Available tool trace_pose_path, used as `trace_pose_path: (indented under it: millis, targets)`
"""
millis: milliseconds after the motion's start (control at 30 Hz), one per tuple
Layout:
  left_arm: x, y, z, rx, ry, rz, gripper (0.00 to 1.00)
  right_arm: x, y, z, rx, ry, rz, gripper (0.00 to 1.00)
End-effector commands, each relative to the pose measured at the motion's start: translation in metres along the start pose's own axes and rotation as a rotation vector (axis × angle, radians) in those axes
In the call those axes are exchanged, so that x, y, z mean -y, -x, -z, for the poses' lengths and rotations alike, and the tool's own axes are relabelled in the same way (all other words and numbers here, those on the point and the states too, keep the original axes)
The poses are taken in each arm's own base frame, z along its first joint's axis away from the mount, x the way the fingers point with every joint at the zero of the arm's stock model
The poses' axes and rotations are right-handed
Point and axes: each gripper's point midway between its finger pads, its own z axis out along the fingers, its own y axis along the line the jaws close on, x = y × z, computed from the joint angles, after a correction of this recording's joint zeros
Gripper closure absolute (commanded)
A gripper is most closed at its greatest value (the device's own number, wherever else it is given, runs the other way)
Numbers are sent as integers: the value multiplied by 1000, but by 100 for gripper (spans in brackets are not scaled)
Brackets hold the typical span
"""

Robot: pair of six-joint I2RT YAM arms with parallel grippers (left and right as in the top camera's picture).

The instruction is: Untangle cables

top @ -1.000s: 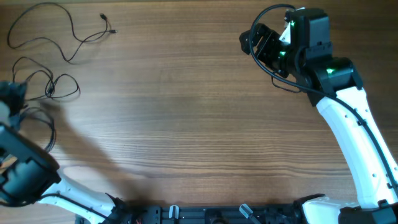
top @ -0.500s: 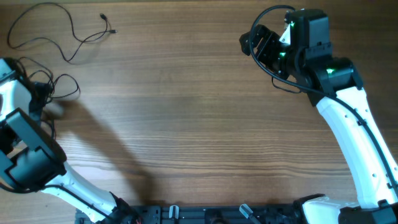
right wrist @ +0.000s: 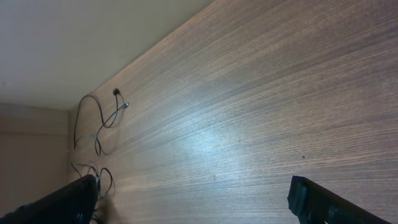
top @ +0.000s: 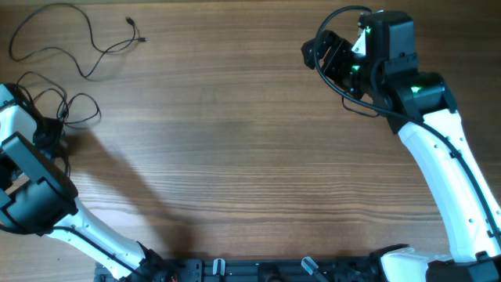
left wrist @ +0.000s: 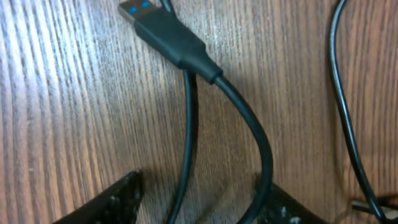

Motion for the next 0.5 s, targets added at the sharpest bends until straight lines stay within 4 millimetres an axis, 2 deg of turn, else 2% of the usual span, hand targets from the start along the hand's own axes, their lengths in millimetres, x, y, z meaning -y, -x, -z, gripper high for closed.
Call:
trace_pose_path:
  millis: [0, 67, 267, 367, 467]
  targets:
    - [-15, -7, -9, -37, 56, -4, 60, 0, -1, -4, -10, 3, -5, 0]
    - [-25, -13, -8, -67, 91, -8, 68, -1, 0, -4, -7, 5, -4, 0]
    - [-44, -17, -6, -112, 144, 4, 74, -1, 0, -4, -8, 4, -1, 1]
    - [-49, -19, -4, -124, 158, 12, 74, -1, 0, -4, -7, 5, -2, 0]
    - [-47, -17, 0, -118, 146, 15, 65, -1, 0, -4, -6, 5, -2, 0]
